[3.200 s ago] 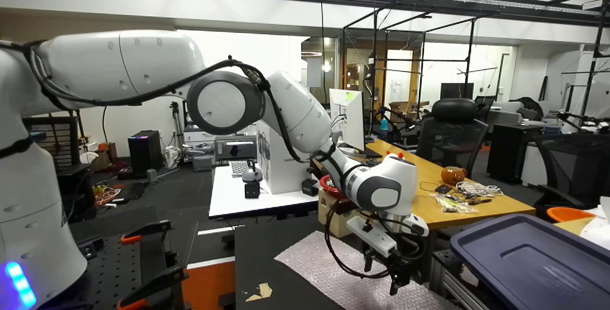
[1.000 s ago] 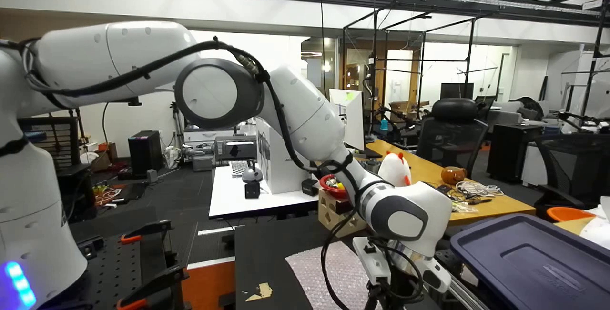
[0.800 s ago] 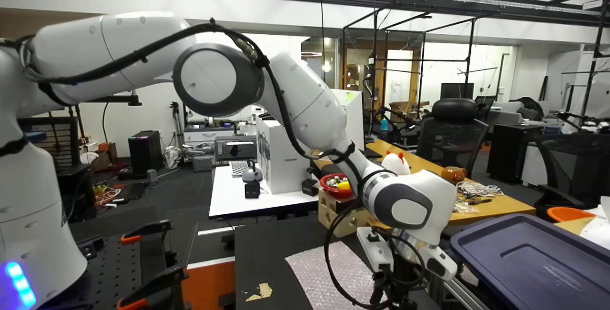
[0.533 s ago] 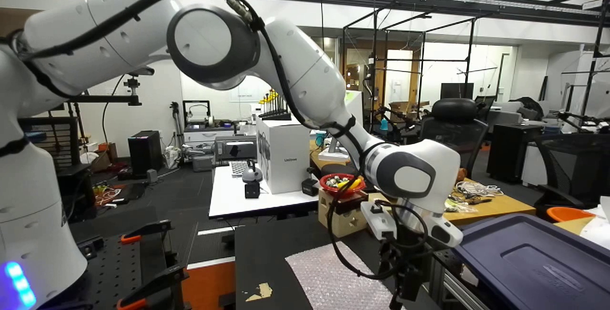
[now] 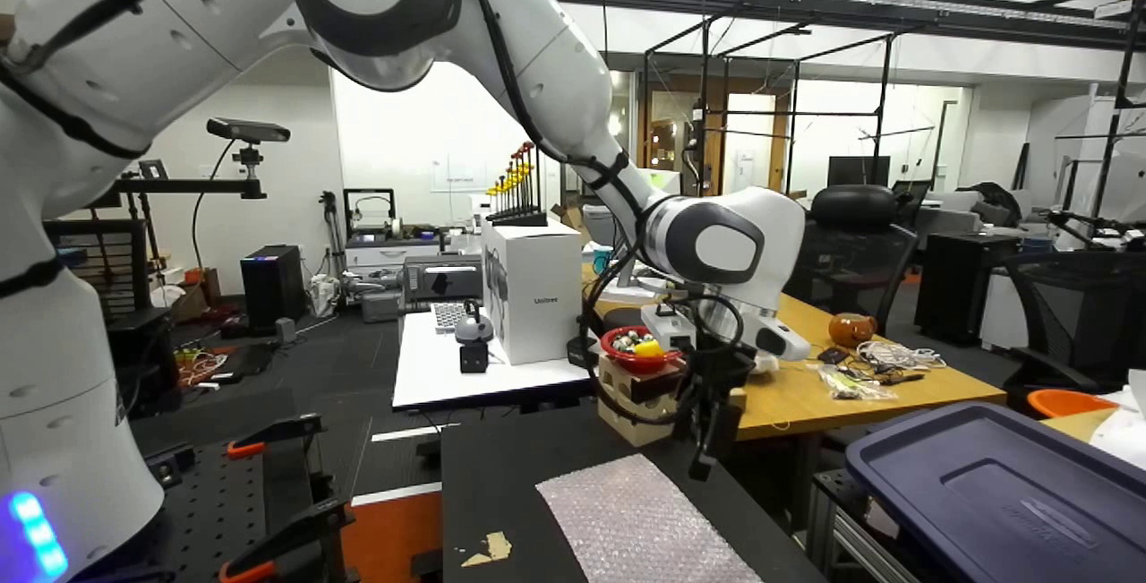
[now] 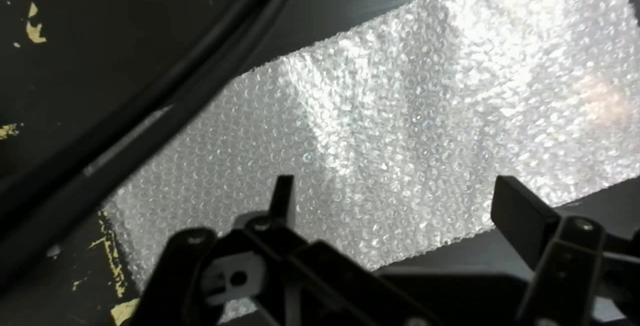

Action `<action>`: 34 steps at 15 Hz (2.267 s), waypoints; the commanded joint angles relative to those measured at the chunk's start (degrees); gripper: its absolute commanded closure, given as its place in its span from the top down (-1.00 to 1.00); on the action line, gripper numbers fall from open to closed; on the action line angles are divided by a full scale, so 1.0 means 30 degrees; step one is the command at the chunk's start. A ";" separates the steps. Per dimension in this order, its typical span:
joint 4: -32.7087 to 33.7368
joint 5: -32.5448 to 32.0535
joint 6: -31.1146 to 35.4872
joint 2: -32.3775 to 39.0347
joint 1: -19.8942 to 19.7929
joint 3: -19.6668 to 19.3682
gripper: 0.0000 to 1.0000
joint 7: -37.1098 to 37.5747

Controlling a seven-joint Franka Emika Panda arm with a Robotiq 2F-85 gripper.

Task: Unfold the bubble wrap

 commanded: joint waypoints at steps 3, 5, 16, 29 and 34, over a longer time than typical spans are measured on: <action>-0.4232 0.0440 0.1030 -0.3360 0.1644 -0.0184 1.00 0.1605; -0.5327 0.0416 0.1559 -0.4347 0.2066 -0.0286 1.00 0.2217; -1.1219 -0.0203 0.3944 -1.0281 0.1615 -0.1117 1.00 0.0794; -1.6000 -0.2363 0.3776 -1.6742 -0.0674 -0.2168 1.00 -0.8291; -1.6672 -0.2704 0.3504 -1.7956 0.0118 -0.1657 1.00 -0.7766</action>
